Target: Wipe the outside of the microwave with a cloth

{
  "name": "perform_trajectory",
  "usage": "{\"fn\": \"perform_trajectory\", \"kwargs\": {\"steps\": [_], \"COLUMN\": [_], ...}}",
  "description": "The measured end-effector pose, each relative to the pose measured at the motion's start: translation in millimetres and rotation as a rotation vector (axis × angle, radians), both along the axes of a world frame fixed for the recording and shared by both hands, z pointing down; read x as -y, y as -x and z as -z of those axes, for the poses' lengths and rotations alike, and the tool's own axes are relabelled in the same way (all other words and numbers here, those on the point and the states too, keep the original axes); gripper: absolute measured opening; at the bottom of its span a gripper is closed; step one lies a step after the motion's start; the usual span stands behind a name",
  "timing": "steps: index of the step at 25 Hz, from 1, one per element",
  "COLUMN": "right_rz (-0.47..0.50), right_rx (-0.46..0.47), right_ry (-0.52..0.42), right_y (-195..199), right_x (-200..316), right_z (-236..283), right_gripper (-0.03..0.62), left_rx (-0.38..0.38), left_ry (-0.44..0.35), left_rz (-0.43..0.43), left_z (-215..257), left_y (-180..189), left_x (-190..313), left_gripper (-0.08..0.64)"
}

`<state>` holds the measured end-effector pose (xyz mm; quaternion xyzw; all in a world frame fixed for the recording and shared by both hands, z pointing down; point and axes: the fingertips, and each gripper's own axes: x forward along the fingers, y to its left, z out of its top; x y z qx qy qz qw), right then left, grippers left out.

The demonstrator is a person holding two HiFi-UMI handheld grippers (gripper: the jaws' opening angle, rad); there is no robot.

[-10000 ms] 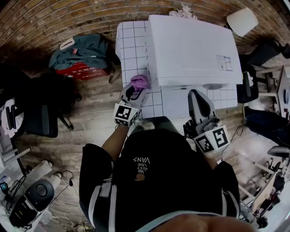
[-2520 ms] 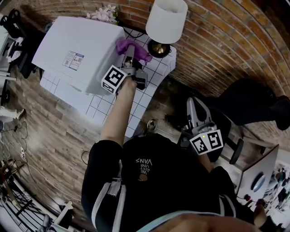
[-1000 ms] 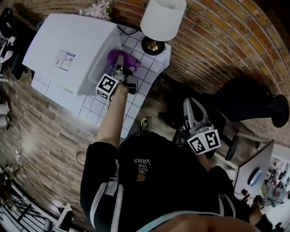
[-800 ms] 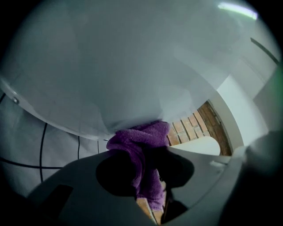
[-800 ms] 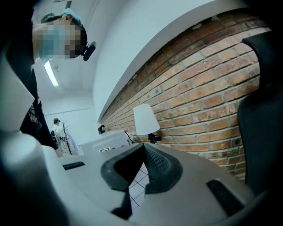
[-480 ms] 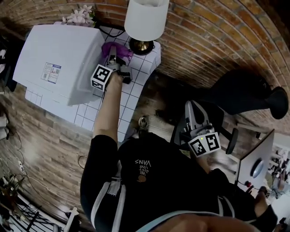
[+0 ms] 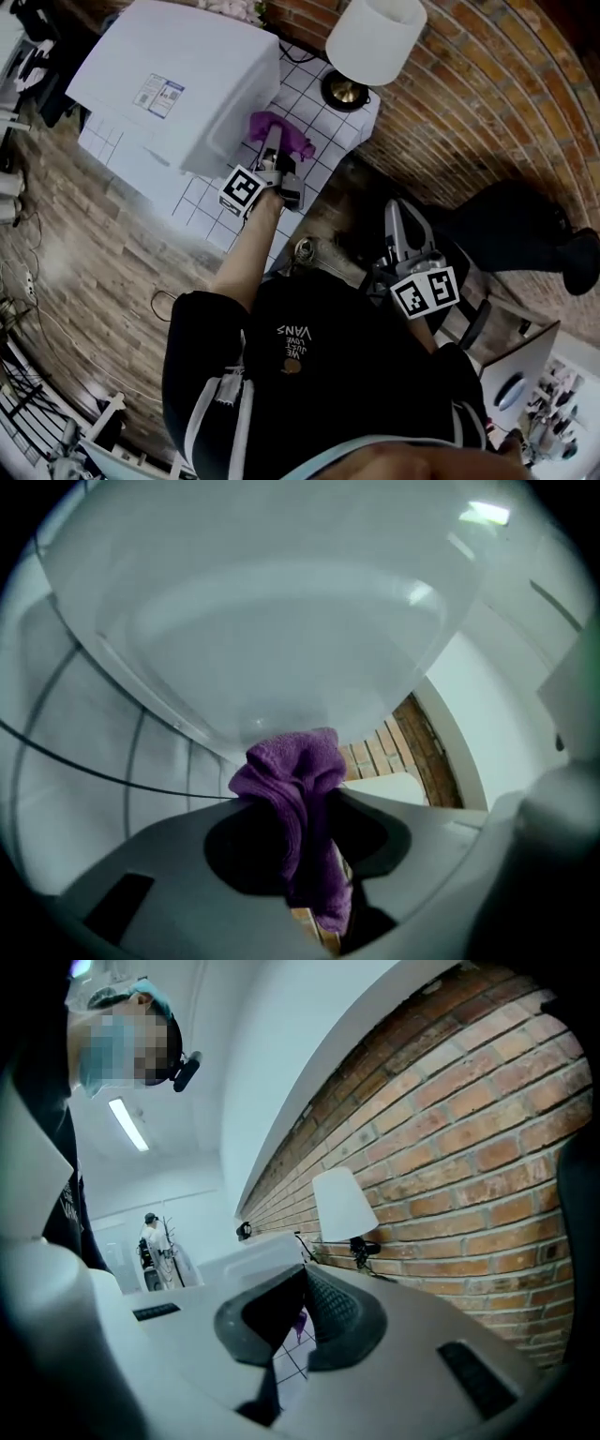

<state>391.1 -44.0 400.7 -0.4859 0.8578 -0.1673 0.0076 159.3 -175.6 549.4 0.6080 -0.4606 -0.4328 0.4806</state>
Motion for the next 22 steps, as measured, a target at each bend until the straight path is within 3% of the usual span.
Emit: {"fn": "perform_trajectory", "kwargs": {"steps": [7,12,16,22], "right_rz": [0.188,0.275,0.259,0.129], "right_rx": [0.016,0.015,0.0,-0.022], "right_ry": [0.001,-0.002,-0.005,0.009], "right_y": [60,91,87,43], "right_x": [-1,-5,-6,-5], "right_z": [-3,-2,-1,-5], "right_gripper": [-0.003,-0.003,-0.003,-0.002], "left_rx": [-0.051,-0.105,-0.129,-0.136], "left_ry": [0.076,0.116,0.122,0.119], "left_rz": [0.162,0.264,0.28,0.239], "left_z": [-25,-47,-57,-62], "left_y": [63,89,94,76], "left_x": [-104,-140,-132,-85], "left_gripper": [0.133,0.133,0.133,0.133]}}
